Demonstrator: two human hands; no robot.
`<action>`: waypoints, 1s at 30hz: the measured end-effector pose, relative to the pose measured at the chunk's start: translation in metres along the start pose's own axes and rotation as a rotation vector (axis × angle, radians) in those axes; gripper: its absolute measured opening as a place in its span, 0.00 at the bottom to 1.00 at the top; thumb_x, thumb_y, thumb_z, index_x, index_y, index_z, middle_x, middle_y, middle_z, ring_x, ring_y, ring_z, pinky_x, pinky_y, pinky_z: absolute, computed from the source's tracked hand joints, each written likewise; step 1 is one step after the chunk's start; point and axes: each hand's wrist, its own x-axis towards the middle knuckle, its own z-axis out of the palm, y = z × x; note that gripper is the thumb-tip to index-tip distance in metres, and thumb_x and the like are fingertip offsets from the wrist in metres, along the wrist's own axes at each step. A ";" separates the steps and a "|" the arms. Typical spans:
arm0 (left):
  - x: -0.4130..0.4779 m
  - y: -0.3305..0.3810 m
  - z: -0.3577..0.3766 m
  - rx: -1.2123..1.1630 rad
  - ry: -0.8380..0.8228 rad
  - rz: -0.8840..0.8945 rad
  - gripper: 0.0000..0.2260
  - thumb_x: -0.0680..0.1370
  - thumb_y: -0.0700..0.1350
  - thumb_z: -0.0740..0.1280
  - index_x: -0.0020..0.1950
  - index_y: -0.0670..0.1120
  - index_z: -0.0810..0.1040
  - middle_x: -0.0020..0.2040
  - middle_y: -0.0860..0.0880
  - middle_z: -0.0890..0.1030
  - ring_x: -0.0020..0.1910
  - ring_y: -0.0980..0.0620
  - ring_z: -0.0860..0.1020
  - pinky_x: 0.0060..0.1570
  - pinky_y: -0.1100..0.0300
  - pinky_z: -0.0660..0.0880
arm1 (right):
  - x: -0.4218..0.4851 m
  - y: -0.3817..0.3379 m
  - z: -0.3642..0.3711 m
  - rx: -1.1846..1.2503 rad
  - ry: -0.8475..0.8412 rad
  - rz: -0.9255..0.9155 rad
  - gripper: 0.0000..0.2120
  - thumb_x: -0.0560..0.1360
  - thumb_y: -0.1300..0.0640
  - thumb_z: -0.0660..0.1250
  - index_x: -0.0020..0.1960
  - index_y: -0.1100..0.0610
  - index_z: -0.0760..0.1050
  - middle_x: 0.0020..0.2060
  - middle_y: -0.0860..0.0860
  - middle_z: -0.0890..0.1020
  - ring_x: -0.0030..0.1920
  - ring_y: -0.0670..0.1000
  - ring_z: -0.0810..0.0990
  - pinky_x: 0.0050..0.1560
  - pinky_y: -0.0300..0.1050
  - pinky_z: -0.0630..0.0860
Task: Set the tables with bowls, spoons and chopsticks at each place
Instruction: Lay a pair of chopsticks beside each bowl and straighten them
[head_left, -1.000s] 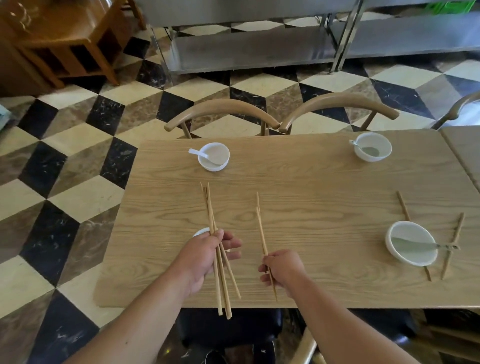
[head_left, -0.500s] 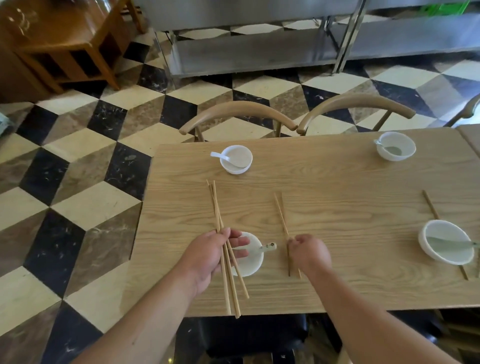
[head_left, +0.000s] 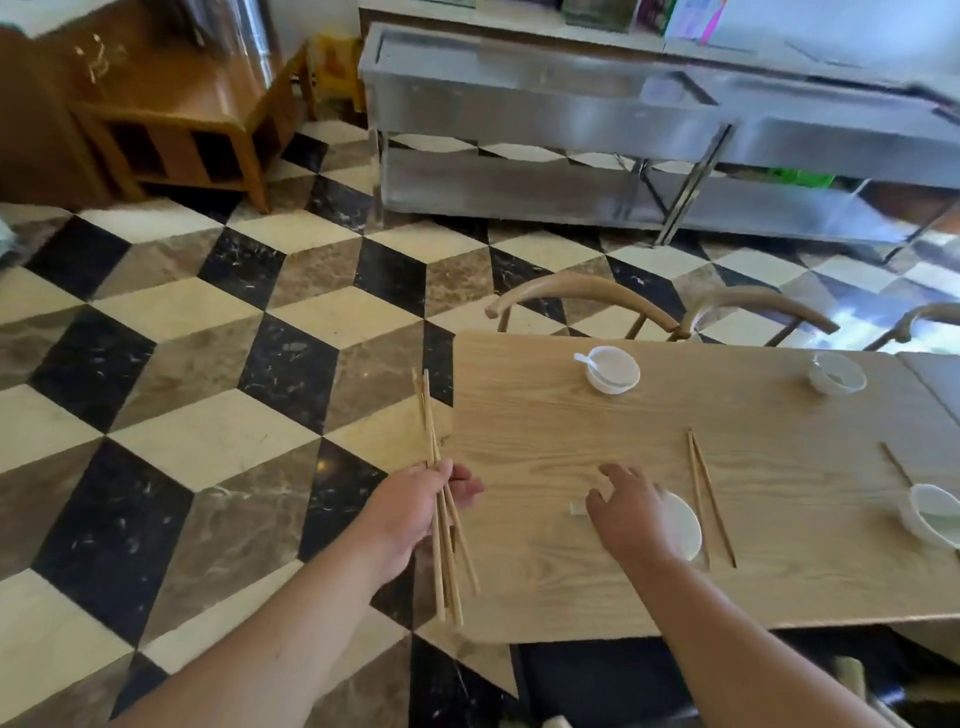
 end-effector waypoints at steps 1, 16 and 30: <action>-0.002 -0.003 -0.018 0.016 0.004 0.001 0.16 0.89 0.47 0.58 0.65 0.38 0.81 0.53 0.43 0.90 0.57 0.46 0.87 0.66 0.46 0.76 | 0.002 0.002 0.010 -0.120 -0.040 0.010 0.27 0.83 0.49 0.63 0.81 0.48 0.67 0.79 0.52 0.70 0.79 0.61 0.67 0.75 0.58 0.69; 0.017 -0.045 -0.063 0.122 -0.120 -0.143 0.16 0.90 0.47 0.57 0.62 0.40 0.81 0.53 0.44 0.90 0.56 0.48 0.88 0.63 0.47 0.77 | -0.036 -0.012 0.070 0.044 0.021 0.115 0.27 0.82 0.51 0.66 0.79 0.52 0.68 0.76 0.51 0.72 0.79 0.56 0.66 0.75 0.56 0.70; 0.119 0.044 0.045 0.315 -0.182 -0.129 0.16 0.88 0.49 0.60 0.58 0.42 0.86 0.56 0.46 0.89 0.63 0.48 0.83 0.68 0.44 0.77 | 0.008 -0.086 0.029 1.057 -0.415 0.342 0.13 0.86 0.54 0.64 0.54 0.57 0.86 0.46 0.54 0.89 0.44 0.52 0.86 0.54 0.53 0.86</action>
